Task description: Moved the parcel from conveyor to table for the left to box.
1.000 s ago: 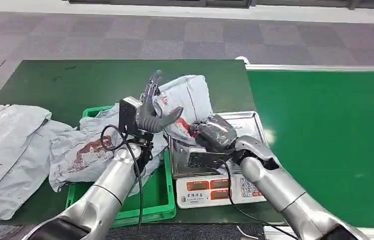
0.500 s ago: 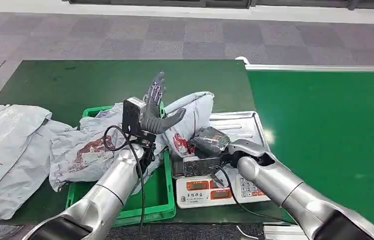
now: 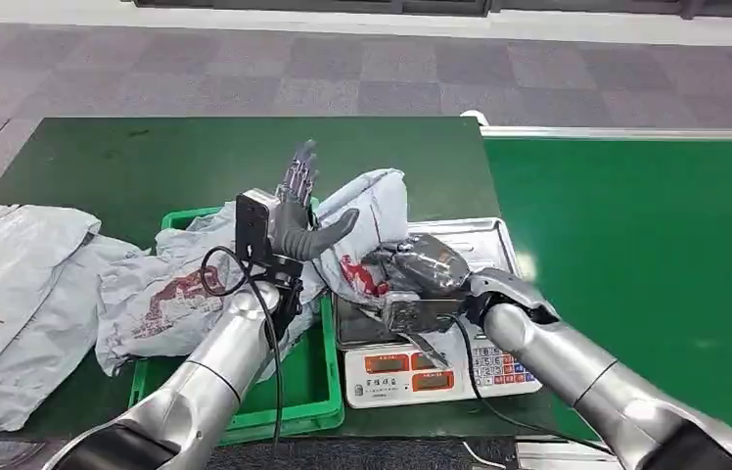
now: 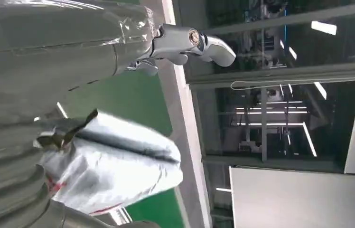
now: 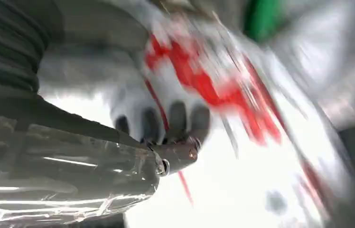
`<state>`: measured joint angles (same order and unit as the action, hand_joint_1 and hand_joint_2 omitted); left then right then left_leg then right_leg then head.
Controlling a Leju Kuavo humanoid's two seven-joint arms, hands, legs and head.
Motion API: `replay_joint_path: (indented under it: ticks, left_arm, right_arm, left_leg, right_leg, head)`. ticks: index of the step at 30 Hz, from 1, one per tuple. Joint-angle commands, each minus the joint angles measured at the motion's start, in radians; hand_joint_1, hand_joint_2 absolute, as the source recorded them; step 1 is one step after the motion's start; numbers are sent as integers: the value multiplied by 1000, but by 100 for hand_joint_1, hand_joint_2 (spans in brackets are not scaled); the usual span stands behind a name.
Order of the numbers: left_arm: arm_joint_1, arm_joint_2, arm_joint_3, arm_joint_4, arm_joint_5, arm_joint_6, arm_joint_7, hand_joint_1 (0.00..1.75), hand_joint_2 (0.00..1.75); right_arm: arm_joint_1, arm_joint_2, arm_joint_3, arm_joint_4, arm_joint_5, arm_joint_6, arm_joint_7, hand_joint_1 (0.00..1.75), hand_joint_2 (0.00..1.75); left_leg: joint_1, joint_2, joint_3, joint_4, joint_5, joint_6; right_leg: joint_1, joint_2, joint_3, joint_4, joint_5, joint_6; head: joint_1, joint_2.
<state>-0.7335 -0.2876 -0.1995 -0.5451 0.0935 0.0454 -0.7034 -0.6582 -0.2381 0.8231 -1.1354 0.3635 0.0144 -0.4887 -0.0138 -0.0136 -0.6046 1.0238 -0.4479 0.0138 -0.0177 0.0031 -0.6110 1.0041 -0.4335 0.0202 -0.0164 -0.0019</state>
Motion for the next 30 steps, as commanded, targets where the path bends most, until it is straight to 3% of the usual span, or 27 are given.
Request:
replay_joint_path:
  ticks: [1,7,12,15,18,20,22,23,25,30]
  left_arm:
    - [-32,40,-37,31,16,26,5,0,175]
    - [-5,59,-38,1,18,29,5,0,175]
    - [20,67,-35,-60,-13,79,5,0,175]
    - [57,80,-111,-183,-137,242,5,0,175]
    - [57,80,-111,-183,-137,242,5,0,175]
    - [61,92,-233,-216,-224,388,5,0,175]
    - [-35,51,-408,36,-498,566,26,0,175]
    - [-60,35,-489,99,-627,601,115,0,175]
    - [-76,3,-600,146,-769,453,291,0,175]
    - [-64,7,-601,132,-784,448,307,0,175]
  right_arm:
    - [222,-22,-432,-416,-74,-180,-79,0,175]
    - [384,11,-658,-489,-230,-149,-142,0,175]
    - [423,46,-723,-513,-250,-164,-190,0,175]
    - [460,75,-776,-580,-317,-197,-209,0,175]
    - [460,75,-776,-580,-317,-197,-209,0,175]
    - [471,80,-793,-596,-336,-204,-209,0,175]
    - [461,85,-805,-589,-338,-205,-209,0,175]
    - [459,87,-808,-590,-335,-202,-209,0,175]
    - [459,98,-817,-599,-312,-195,-209,0,175]
    - [464,103,-821,-606,-305,-194,-209,0,175]
  left_leg:
    - [1,-3,0,-1,0,-2]
    - [2,-3,3,-2,-1,-3]
    - [1,-1,3,-3,-1,-3]
    - [1,1,2,-2,-2,-3]
    - [1,0,1,-1,-2,-2]
    - [2,1,3,-2,-2,-3]
    - [0,-1,0,-1,-1,-2]
    - [1,-4,1,-1,-1,-2]
    - [1,-5,0,-1,0,-1]
    - [0,1,1,-1,-2,-1]
  right_leg:
    - [1,-4,1,0,-1,-1]
    - [2,-5,4,-3,-2,-1]
    - [1,-2,4,-3,-1,-2]
    - [1,0,2,-2,-1,-2]
    - [1,-1,1,-1,-2,-1]
    - [2,-1,3,-2,-2,-2]
    - [1,-2,1,-1,-1,-1]
    - [1,-5,3,-1,-2,-1]
    - [1,-6,1,-1,-2,0]
    - [0,0,2,-2,-1,0]
  head:
    - [0,0]
    - [0,0]
    - [0,0]
    - [0,0]
    - [0,0]
    - [0,0]
    - [0,0]
    - [0,0]
    - [0,0]
    - [0,0]
